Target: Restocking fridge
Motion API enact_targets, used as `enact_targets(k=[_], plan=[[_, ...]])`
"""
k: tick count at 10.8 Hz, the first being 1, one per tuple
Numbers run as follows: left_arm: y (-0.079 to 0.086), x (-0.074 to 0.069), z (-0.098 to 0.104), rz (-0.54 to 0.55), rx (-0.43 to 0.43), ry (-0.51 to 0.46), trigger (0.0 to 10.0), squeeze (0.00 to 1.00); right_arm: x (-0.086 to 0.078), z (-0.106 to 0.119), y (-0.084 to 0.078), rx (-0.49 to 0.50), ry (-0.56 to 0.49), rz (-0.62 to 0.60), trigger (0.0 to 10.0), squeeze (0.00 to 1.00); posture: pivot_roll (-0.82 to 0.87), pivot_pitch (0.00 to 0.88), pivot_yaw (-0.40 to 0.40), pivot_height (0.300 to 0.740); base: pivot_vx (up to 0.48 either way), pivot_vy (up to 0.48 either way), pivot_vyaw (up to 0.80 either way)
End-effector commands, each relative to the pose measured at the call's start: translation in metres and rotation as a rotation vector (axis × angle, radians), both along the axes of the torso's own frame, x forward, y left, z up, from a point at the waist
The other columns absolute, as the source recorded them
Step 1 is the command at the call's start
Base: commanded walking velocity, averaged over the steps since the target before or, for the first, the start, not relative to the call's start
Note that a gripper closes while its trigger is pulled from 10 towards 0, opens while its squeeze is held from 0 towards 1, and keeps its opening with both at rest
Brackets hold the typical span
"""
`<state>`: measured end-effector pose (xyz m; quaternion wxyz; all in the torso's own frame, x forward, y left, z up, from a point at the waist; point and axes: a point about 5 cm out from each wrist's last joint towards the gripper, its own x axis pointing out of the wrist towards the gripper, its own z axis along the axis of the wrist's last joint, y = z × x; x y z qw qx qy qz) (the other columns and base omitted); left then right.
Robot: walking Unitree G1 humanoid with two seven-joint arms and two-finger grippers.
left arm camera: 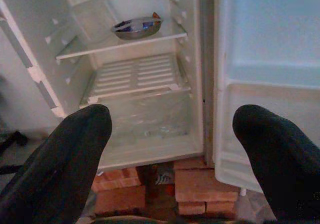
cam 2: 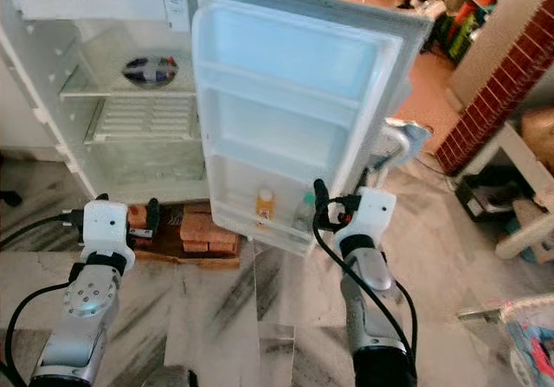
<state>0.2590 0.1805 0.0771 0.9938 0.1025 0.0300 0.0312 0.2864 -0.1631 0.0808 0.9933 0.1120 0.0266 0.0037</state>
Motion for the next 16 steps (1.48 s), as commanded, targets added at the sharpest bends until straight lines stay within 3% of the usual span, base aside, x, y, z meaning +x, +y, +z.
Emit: enact_targets(k=[1, 4, 9, 10, 13, 14, 15, 16], plan=[[-0.002, 0.001, 0.0, -0.009, -0.006, -0.003, 10.0, 0.0, 0.001, 0.001, -0.003, -0.005, -0.01, -0.006, 10.0, 0.0, 0.14, 0.038, -0.081, 0.74, 0.296, -0.251, 0.0], [-0.003, 0.001, 0.001, -0.012, -0.017, -0.011, 10.0, 0.0, 0.002, 0.004, -0.004, -0.01, -0.026, 0.004, 10.0, 0.0, 0.14, 0.04, -0.082, 0.74, 0.312, -0.323, 0.0], [0.003, -0.004, -0.003, 0.04, -0.017, -0.004, 10.0, 0.0, 0.004, 0.004, -0.001, 0.006, -0.042, 0.056, 10.0, 0.0, 0.15, 0.049, -0.079, 0.74, 0.0, 0.0, 0.0], [0.006, -0.007, -0.007, 0.06, -0.037, 0.016, 10.0, 0.0, 0.011, 0.008, 0.003, 0.011, -0.054, 0.085, 10.0, 0.0, 0.15, 0.052, -0.08, 0.74, 0.0, 0.0, 0.0], [0.012, -0.019, -0.033, 0.109, -0.098, 0.16, 10.0, 0.0, 0.048, 0.033, 0.022, 0.023, -0.114, 0.158, 10.0, 0.0, 0.17, 0.052, -0.083, 0.74, 0.0, 0.0, 0.0], [0.015, -0.03, -0.05, 0.128, -0.106, 0.268, 10.0, 0.0, 0.062, 0.048, 0.034, 0.023, -0.152, 0.186, 10.0, 0.0, 0.18, 0.053, -0.09, 0.74, 0.0, 0.0, 0.0], [0.013, -0.037, -0.057, 0.121, -0.111, 0.319, 10.0, 0.0, 0.068, 0.058, 0.044, 0.057, -0.178, 0.226, 10.0, 0.0, 0.19, 0.054, -0.096, 0.74, 0.0, 0.0, 0.0], [0.009, -0.042, -0.063, 0.1, -0.104, 0.358, 10.0, 0.0, 0.068, 0.066, 0.06, 0.151, -0.198, 0.346, 10.0, 0.0, 0.19, 0.055, -0.098, 0.74, 0.0, 0.0, 0.0]])
